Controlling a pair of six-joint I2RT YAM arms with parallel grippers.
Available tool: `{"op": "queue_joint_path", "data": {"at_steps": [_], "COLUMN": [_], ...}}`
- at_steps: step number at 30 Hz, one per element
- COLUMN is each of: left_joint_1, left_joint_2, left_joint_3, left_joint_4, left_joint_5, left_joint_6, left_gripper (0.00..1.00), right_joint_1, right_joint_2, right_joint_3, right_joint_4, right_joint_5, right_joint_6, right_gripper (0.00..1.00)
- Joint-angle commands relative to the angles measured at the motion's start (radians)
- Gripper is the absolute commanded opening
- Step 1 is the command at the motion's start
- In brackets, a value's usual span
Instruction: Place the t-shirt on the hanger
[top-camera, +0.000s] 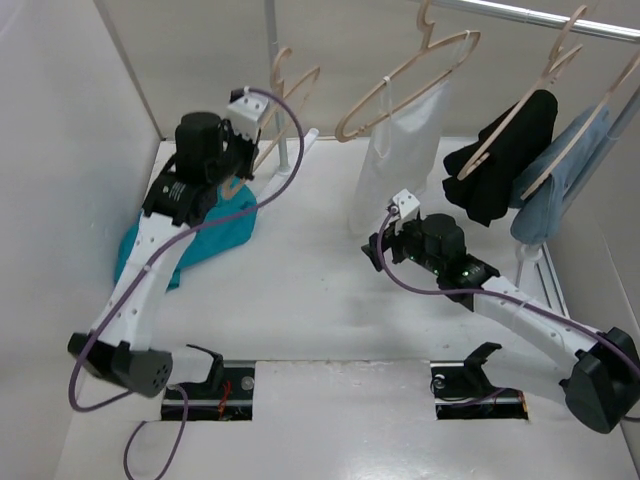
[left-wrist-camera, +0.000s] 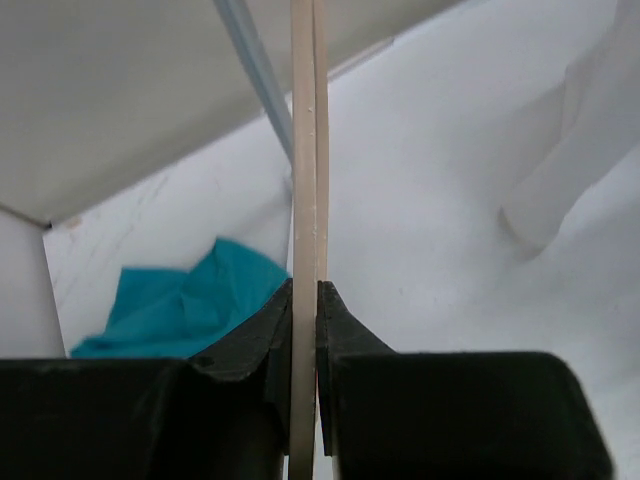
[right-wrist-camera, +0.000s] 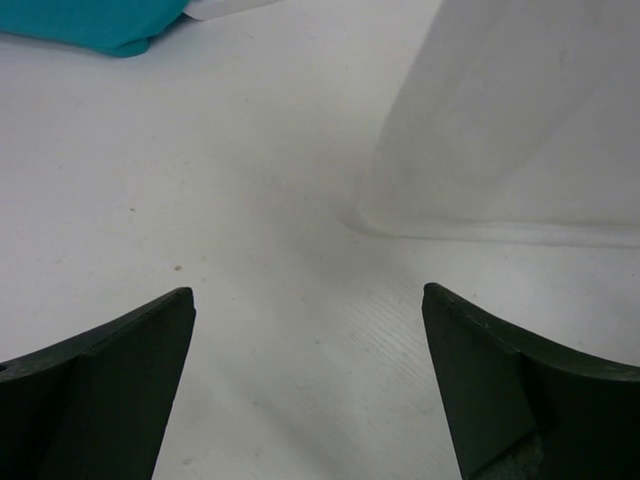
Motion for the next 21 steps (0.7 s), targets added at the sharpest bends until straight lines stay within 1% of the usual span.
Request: {"op": "queue_joint_path", "data": {"at_steps": [1, 2, 3, 4, 6, 8, 10, 11, 14, 15, 16, 19, 20, 21], "left_joint_1": [0.005, 0.005, 0.005, 0.005, 0.005, -0.018, -0.051, -0.063, -0.063, -0.063, -0.063, -0.063, -0.063, -0.063], "left_joint_2": [-0.184, -0.214, -0.244, -0.297, -0.345, -0.405, -0.440, -0.474, -0.518, -0.528, -0.528, -0.538, -0.538, -0.538], "left_joint_3": [-0.170, -0.219, -0.306, -0.347, -0.451, -0.511, -0.592, -0.612, -0.666, -0.675, -0.686, -0.714, -0.724, -0.724], "left_joint_4": [0.097, 0.107, 0.116, 0.131, 0.140, 0.140, 0.140, 0.140, 0.108, 0.095, 0.094, 0.094, 0.094, 0.094], "left_joint_5": [-0.092, -0.108, -0.126, -0.166, -0.191, -0.214, -0.226, -0.238, -0.239, -0.239, -0.239, -0.248, -0.257, -0.257], "left_joint_6": [-0.019, -0.048, -0.063, -0.083, -0.137, -0.157, -0.157, -0.166, -0.179, -0.179, -0.179, -0.179, -0.179, -0.191], "left_gripper": [0.00, 0.00, 0.00, 0.00, 0.00, 0.00, 0.00, 0.00, 0.00, 0.00, 0.00, 0.00, 0.00, 0.00], "right_joint_1": [0.061, 0.093, 0.108, 0.122, 0.173, 0.219, 0.240, 0.240, 0.279, 0.279, 0.308, 0.354, 0.365, 0.365], "right_joint_2": [0.003, 0.004, 0.013, 0.022, 0.051, 0.079, 0.129, 0.146, 0.215, 0.233, 0.252, 0.319, 0.353, 0.372], "right_joint_3": [0.102, 0.134, 0.151, 0.167, 0.223, 0.286, 0.332, 0.354, 0.446, 0.470, 0.519, 0.607, 0.628, 0.650], "right_joint_4": [0.013, 0.003, 0.003, 0.003, -0.012, -0.026, -0.040, -0.052, -0.052, -0.052, -0.052, -0.063, -0.081, -0.102], "right_joint_5": [0.121, 0.144, 0.163, 0.198, 0.238, 0.298, 0.313, 0.322, 0.298, 0.289, 0.289, 0.307, 0.325, 0.338], "right_joint_6": [0.030, 0.042, 0.077, 0.096, 0.136, 0.217, 0.307, 0.335, 0.415, 0.426, 0.437, 0.496, 0.527, 0.617], "right_gripper": [1.00, 1.00, 1.00, 1.00, 1.00, 1.00, 0.99, 0.96, 0.95, 0.93, 0.90, 0.89, 0.89, 0.89]}}
